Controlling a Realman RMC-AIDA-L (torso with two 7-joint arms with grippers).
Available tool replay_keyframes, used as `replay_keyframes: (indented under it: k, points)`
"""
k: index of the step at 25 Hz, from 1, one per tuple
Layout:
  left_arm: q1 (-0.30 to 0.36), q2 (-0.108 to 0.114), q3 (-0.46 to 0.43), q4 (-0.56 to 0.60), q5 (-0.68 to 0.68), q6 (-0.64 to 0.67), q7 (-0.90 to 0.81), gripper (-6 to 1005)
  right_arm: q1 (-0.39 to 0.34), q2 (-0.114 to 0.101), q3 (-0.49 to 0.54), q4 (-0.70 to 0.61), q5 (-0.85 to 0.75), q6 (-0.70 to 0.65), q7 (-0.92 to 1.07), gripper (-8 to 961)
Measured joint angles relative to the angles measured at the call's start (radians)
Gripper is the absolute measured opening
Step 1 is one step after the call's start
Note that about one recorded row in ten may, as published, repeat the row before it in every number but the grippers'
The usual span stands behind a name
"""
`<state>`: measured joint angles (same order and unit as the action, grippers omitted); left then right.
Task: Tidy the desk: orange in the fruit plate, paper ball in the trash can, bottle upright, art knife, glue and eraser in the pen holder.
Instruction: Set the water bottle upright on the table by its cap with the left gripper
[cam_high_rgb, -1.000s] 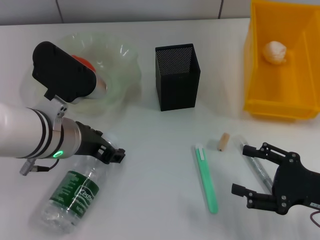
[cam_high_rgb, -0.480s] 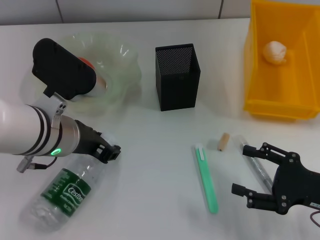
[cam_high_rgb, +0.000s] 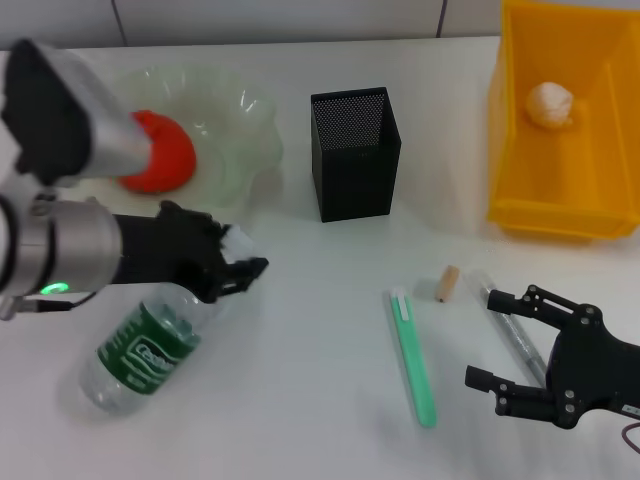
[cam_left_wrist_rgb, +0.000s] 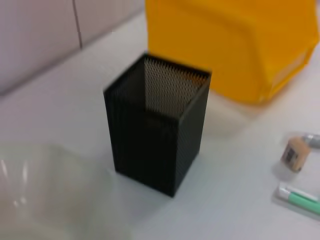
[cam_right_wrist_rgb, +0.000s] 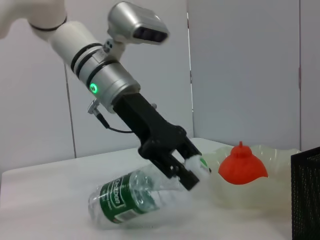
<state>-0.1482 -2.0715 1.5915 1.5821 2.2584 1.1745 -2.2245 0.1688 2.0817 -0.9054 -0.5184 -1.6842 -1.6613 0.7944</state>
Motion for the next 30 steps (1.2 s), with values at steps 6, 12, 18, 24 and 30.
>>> replay_keyframes:
  k: [6,12,18,24,30]
  points:
    - [0.067,0.001,-0.173,-0.106,-0.288,0.010,0.401,454,0.003,0.000,-0.004,0.000,0.000,0.001,0.001,844]
    - [0.051,0.002,-0.375,-0.350,-0.563,0.161,0.747,450,0.013,0.000,-0.005,0.000,0.000,0.002,0.009,844]
    - [0.012,0.002,-0.506,-0.509,-0.647,0.287,0.900,449,0.026,0.000,-0.006,0.000,-0.001,0.002,0.020,843]
    - [0.011,0.002,-0.522,-0.522,-0.652,0.291,0.925,448,0.031,0.000,-0.006,-0.006,-0.011,0.002,0.038,843]
    - [0.012,0.002,-0.541,-0.520,-0.659,0.299,0.925,447,0.032,0.000,-0.006,-0.008,-0.012,0.001,0.039,843]
